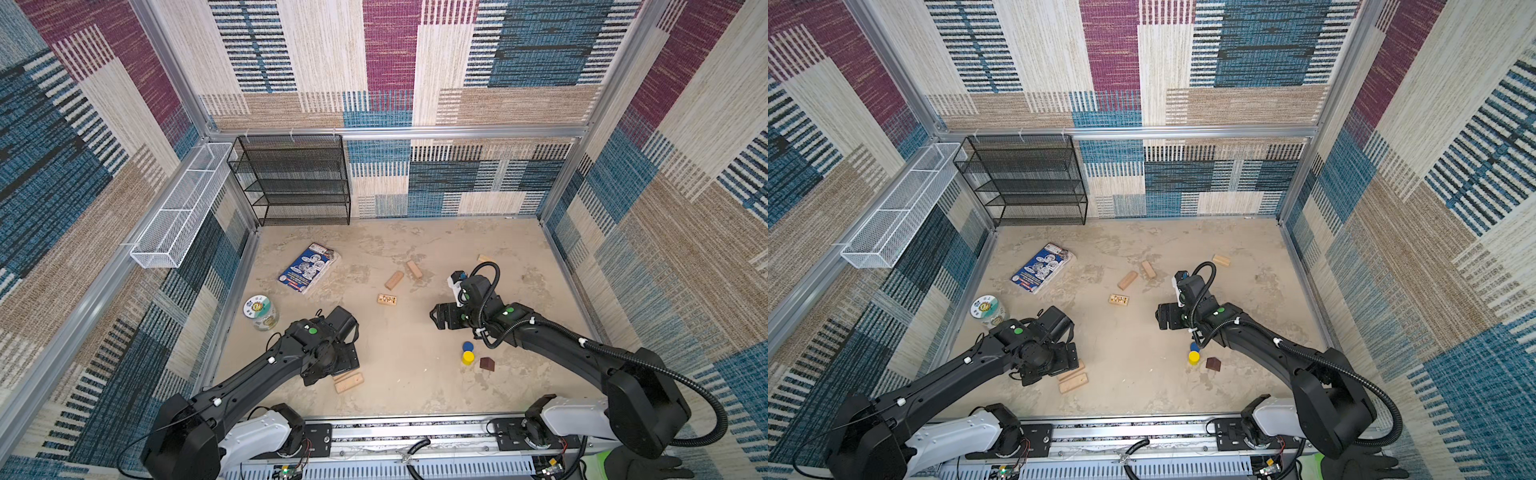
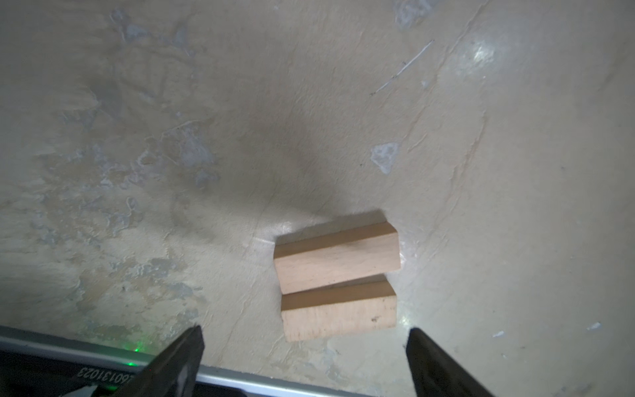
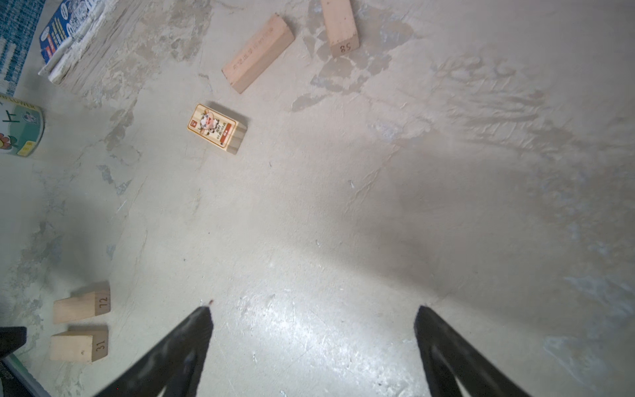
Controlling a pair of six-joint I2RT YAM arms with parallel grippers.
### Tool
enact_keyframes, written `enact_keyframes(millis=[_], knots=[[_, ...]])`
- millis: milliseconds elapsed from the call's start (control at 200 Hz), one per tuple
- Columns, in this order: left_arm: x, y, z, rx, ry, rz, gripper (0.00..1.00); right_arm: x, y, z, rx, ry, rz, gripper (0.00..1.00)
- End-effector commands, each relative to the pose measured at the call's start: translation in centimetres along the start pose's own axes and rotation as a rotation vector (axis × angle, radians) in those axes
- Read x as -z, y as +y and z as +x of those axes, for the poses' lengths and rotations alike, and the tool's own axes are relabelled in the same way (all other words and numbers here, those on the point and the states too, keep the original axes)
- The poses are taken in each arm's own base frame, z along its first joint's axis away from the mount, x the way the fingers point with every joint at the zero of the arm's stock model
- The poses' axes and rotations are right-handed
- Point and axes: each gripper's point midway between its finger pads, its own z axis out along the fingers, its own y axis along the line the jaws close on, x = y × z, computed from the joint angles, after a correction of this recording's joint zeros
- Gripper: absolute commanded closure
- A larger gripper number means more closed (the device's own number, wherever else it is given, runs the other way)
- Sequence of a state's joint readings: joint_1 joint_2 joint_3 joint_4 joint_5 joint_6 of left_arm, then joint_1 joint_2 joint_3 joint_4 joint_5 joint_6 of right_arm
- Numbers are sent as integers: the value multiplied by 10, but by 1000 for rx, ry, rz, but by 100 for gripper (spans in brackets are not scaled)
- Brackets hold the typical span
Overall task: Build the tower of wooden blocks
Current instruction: 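Lower the left gripper onto the farther wooden block and close it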
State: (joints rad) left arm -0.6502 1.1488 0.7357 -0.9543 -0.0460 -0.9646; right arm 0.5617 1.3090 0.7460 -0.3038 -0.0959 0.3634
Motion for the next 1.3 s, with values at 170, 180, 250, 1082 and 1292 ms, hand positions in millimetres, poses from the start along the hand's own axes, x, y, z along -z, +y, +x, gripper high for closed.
enact_keyframes(millis=[170,180,250,1082,1292], knots=[[-16,-22,-1,90,14,-32,1,-3,6,5,57,-6,-47,4],[-16,-23,-2,91,14,-33,1,-3,6,5,57,-6,-47,4],[-19,-24,-1,97,15,-53,1,-3,7,7,63,-4,-57,4],[-26,-11,4,183,-15,-90,1,-13,20,11,63,48,-130,2],[-27,-14,2,172,-11,-95,3,-15,19,12,61,56,-123,1]])
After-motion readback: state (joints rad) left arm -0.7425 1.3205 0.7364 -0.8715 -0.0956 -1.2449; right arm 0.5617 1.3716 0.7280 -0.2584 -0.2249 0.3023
